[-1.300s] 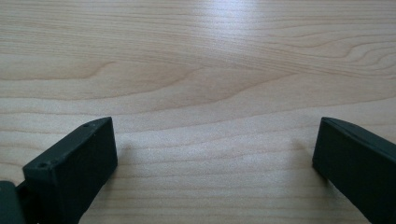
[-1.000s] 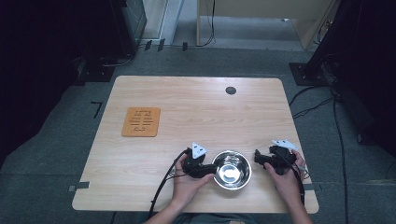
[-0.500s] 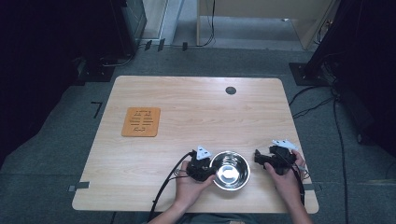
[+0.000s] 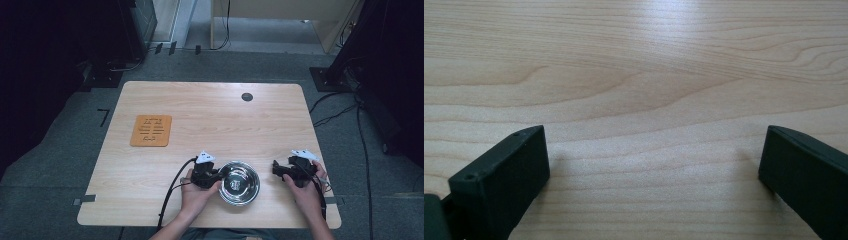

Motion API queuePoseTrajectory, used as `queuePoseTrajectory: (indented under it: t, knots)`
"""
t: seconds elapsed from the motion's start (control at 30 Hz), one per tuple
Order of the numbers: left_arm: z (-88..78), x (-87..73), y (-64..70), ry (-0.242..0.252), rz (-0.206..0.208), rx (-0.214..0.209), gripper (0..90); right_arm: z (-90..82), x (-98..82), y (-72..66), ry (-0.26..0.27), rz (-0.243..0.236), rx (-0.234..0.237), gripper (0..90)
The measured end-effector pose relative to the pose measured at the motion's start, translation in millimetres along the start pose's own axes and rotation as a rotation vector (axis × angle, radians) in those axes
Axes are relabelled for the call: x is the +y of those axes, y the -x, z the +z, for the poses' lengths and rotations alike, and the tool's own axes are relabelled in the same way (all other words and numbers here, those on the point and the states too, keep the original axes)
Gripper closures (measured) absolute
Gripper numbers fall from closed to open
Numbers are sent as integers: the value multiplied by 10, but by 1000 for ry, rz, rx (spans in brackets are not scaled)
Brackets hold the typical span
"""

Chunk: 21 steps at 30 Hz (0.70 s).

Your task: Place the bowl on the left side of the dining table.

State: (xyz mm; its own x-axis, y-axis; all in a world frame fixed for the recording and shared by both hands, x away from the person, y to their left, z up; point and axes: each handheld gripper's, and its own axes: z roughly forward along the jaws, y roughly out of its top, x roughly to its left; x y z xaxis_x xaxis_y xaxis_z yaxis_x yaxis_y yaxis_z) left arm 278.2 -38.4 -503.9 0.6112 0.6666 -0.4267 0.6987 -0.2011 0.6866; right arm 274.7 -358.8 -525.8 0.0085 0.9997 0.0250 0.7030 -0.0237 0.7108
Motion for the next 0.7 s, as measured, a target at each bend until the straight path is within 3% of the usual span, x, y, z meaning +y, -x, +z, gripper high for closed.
queuePoseTrajectory:
  t: [0.2,0.57,0.7]
  knots:
    - [-68,23,-84,18,-1,26,847,0,0,0,0,0,0,0]
    - [-245,107,-332,74,-52,67,847,0,0,0,0,1,0,0]
    - [-364,164,-447,119,-76,68,847,0,0,0,0,1,0,0]
